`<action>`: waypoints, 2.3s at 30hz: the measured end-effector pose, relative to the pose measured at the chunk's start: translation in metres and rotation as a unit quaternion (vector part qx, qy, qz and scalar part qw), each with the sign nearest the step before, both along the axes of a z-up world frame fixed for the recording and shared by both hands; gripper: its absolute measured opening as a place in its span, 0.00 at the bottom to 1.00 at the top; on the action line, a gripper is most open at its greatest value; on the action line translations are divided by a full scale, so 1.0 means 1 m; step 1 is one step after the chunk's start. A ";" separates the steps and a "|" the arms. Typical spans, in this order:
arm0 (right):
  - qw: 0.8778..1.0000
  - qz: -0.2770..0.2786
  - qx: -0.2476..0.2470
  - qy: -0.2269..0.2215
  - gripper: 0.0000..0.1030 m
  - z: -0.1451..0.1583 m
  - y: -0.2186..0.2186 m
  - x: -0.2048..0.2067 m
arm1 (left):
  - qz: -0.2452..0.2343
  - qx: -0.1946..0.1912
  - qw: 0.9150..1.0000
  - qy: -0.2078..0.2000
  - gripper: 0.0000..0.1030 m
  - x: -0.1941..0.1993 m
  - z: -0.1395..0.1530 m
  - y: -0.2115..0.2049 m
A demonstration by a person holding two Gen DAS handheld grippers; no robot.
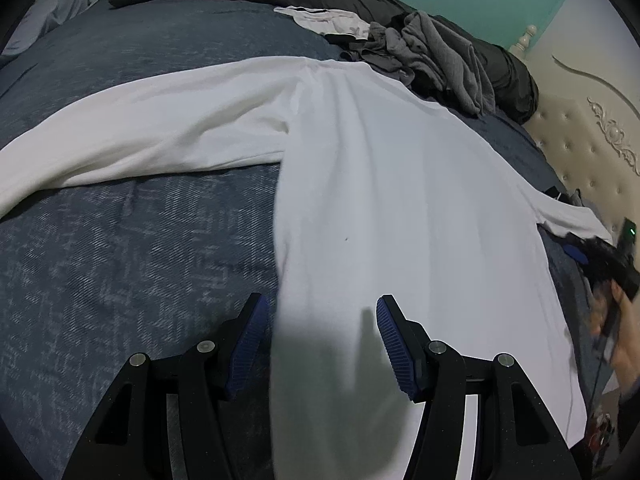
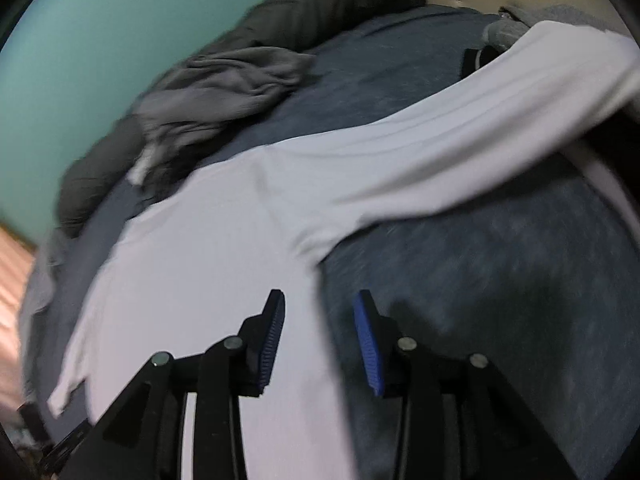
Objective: Fold clothes
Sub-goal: 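Move the left tool to the white shirt sleeve cuff, then grasp the sleeve cuff with the left tool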
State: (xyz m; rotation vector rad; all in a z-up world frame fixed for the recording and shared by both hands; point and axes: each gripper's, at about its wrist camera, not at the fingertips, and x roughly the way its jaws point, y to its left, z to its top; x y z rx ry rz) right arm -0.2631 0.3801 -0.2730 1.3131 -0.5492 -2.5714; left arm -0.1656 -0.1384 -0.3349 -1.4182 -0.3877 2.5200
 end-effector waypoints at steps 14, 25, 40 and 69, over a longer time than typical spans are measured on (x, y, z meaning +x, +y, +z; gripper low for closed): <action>0.990 0.079 -0.115 0.024 0.47 -0.007 -0.089 0.104 | 0.120 -0.020 0.992 -0.020 0.59 0.041 0.041 -0.138; 0.986 0.110 -0.124 0.029 0.52 -0.019 -0.126 0.102 | 0.246 -0.072 0.965 -0.059 0.59 0.031 0.050 -0.292; 0.986 0.107 -0.127 0.016 0.52 -0.038 -0.131 0.092 | 0.257 -0.098 0.959 -0.063 0.27 -0.007 0.031 -0.344; 0.986 0.123 -0.110 -0.001 0.52 -0.051 -0.144 0.096 | 0.298 -0.088 0.949 -0.054 0.44 -0.046 0.043 -0.411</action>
